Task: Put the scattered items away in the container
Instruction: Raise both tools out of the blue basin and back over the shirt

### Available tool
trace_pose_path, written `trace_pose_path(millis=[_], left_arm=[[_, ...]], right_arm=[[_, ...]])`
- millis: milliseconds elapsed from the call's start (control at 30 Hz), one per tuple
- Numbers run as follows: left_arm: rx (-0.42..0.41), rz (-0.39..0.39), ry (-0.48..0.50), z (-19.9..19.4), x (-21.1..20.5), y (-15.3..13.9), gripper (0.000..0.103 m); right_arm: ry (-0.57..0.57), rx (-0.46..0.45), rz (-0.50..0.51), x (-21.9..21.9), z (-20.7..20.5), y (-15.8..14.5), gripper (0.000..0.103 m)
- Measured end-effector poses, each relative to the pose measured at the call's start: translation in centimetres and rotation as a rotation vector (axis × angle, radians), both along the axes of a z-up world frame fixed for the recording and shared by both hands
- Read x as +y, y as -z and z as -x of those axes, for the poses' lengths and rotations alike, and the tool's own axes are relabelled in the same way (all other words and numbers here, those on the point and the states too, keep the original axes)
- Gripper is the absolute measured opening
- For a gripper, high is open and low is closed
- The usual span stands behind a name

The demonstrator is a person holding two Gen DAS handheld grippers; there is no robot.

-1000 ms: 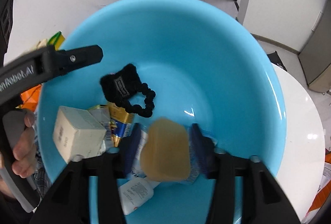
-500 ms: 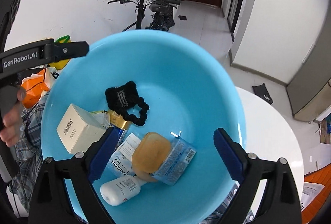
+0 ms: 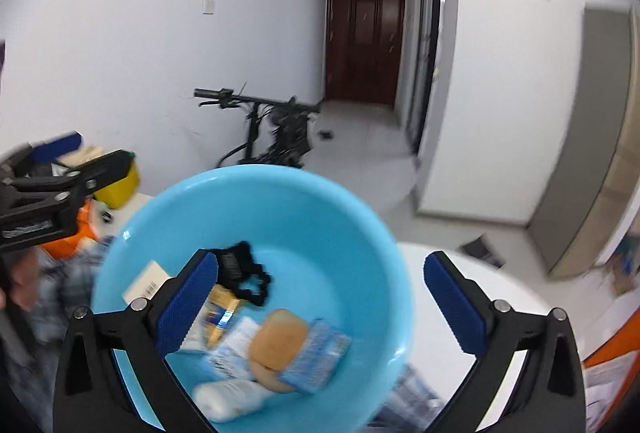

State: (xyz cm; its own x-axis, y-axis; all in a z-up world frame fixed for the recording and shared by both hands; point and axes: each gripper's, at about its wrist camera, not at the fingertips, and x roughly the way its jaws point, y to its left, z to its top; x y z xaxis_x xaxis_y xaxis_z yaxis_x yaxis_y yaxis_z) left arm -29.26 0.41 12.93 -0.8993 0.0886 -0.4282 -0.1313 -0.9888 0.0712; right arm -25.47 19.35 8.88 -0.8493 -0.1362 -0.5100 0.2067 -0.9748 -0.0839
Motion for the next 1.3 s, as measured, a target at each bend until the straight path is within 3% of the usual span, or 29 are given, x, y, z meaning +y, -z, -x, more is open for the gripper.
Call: trace_pose_path(millis=[100, 200, 333, 467, 600, 800, 867, 1000, 1300], left_arm=[[0.023, -0.034, 0.026, -2.4, 0.3, -0.4, 0.103], [0.060, -0.072, 0.067, -4.6, 0.6, -0.8, 0.103], [0.132, -0.003, 0.078, -7.5, 1.8, -1.3, 0.103], [0.122, -0.010, 0.100, -10.4, 2.5, -1.4, 0.103], [0.076, -0.113, 0.131, -14.8, 1.9, -0.8, 0.103], [0.042, -0.084, 0.147, -20.6, 2.9, 1.2, 0.103], [0.034, -0.074, 0.105, -22.5, 3.1, 2.2, 0.103], [0.080, -0.066, 0.057, -27.3, 3.1, 4.1, 0.103], [0.023, -0.082, 0.067, -26.8, 3.0, 5.4, 0.103]], right_arm=[[-0.020, 0.057, 0.033, 0.2, -1.6, -0.2, 0.103], [-0.040, 0.052, 0.053, 0.2, -2.5, -0.4, 0.103], [-0.033, 0.060, 0.073, 0.7, -4.0, -0.8, 0.103], [0.016, 0.133, 0.068, 1.5, -6.5, -1.1, 0.103], [0.038, 0.186, 0.063, 2.3, -10.4, -1.2, 0.103], [-0.032, 0.180, 0.108, 3.1, -16.5, -0.7, 0.103], [-0.081, 0.161, 0.092, 3.0, -18.2, -0.1, 0.103], [-0.011, 0.187, 0.075, 3.3, -22.0, 2.0, 0.103], [0.004, 0.172, 0.103, 3.5, -22.6, 3.0, 0.103]])
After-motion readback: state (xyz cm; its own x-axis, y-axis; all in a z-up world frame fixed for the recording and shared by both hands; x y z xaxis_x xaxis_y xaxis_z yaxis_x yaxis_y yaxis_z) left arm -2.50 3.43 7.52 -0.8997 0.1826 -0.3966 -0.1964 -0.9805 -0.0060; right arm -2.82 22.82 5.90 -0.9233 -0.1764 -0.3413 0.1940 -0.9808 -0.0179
